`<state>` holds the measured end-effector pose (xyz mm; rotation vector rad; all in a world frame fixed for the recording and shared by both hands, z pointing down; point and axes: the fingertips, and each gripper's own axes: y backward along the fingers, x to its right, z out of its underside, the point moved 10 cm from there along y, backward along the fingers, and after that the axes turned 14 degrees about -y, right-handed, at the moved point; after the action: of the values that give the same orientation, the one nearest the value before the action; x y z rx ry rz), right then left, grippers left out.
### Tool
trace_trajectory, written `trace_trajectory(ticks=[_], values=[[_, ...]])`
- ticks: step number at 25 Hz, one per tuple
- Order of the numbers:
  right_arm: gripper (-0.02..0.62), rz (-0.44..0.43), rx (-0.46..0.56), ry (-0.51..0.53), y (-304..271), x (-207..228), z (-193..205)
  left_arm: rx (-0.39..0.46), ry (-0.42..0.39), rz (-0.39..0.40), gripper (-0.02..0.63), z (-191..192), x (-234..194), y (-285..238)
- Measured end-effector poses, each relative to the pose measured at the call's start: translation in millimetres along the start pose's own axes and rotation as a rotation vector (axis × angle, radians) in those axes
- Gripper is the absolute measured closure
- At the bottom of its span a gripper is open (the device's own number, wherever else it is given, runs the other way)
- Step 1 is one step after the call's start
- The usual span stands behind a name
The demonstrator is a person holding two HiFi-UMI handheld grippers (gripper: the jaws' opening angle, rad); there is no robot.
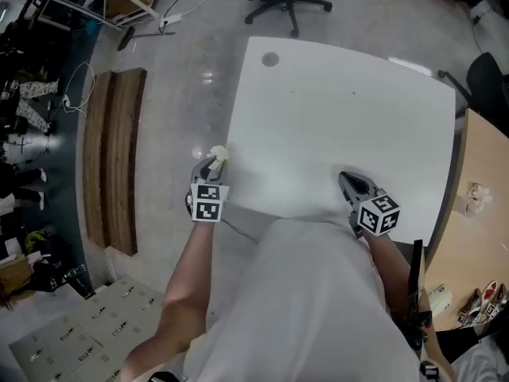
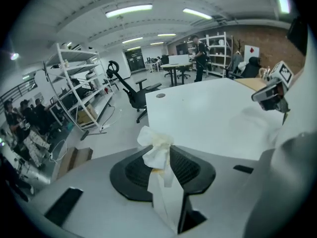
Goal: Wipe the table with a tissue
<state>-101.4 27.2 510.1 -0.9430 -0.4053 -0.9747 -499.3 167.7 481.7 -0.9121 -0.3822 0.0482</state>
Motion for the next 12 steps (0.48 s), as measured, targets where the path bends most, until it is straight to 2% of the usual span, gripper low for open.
trace_trajectory(ticks=[5, 12], values=[[0.578, -0.047, -0.020, 0.020, 1.2, -2.5, -1.1, 0.057, 0.059, 0.018, 0.503, -21.1, 22.5, 36.5], [0.578, -0.060, 0.024, -0.003, 17.7, 4.1, -7.5, 0.176, 0.129, 0.111, 0.503, -91.1, 43.4, 37.6]])
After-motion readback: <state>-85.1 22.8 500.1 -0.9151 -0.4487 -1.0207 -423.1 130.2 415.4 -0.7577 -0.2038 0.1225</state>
